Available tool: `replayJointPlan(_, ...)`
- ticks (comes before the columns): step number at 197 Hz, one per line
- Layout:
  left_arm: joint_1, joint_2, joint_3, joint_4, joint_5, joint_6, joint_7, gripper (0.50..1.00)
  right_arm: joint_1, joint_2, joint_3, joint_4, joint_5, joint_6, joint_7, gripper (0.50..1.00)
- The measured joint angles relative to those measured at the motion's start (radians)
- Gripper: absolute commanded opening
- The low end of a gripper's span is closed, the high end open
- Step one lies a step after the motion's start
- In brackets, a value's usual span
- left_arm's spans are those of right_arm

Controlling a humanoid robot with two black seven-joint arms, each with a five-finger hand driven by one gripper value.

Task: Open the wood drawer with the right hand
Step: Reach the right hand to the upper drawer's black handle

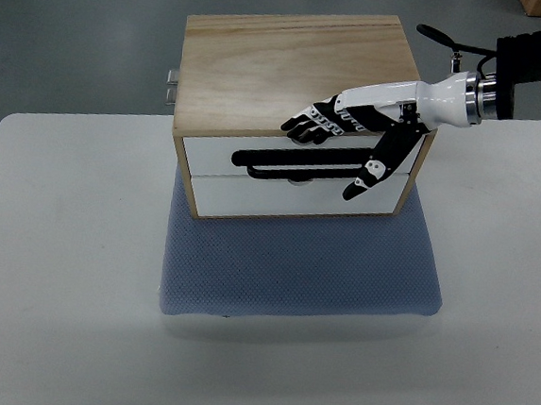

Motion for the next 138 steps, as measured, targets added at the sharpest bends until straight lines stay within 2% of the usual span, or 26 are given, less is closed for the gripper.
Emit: replayJointPlan(138,0.0,0.0,0.0,0.0,0.0,0.0,0.0,1.0,-0.061,0.001,-0.002,0.0,-0.032,-0.006,0.0,0.944)
